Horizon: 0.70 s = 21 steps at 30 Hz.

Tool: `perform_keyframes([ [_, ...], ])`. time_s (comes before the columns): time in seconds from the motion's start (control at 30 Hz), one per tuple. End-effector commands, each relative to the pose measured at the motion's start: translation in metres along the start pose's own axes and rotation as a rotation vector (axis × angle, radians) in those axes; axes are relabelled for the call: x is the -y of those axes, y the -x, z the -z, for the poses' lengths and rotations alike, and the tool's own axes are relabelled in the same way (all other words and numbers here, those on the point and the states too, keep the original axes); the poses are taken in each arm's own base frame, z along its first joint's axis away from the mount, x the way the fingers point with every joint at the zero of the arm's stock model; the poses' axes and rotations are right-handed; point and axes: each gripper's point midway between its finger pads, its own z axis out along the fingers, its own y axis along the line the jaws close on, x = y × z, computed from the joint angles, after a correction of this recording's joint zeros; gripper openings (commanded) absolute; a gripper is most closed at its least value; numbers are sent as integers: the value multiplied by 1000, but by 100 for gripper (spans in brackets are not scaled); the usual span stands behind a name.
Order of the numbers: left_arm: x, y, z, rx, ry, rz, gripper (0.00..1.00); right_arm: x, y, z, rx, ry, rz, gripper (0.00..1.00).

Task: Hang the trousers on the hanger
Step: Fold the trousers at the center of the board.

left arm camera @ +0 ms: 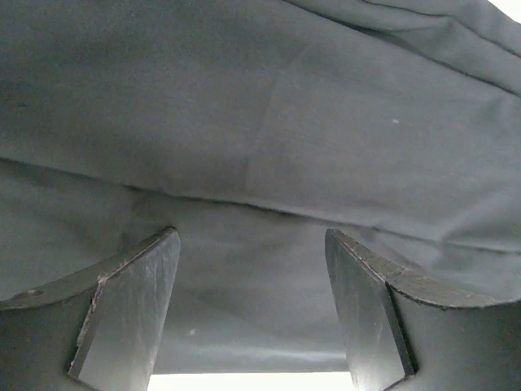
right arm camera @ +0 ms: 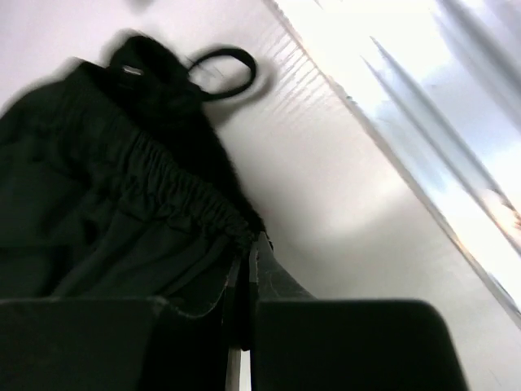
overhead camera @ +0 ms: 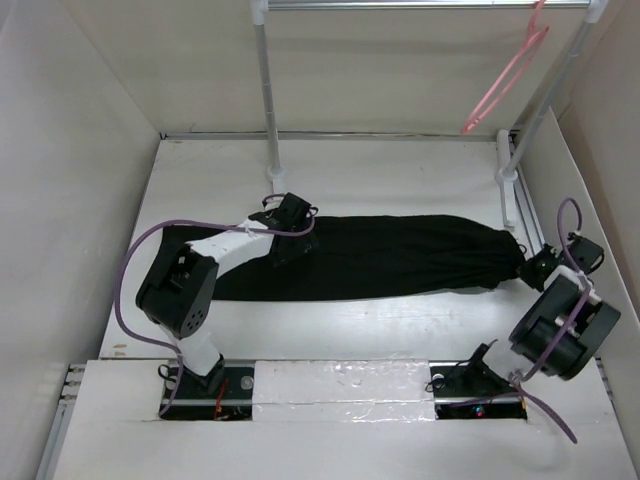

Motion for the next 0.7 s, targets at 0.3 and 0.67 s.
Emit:
perform_keyframes([
  [0.3, 69, -103, 6, -171, -103, -182, 69, -115, 120, 151, 334, 171, 381, 0],
  [0.67, 164, -88, 74, -83, -296, -191, 71, -280, 70, 229, 371, 600, 743, 0],
])
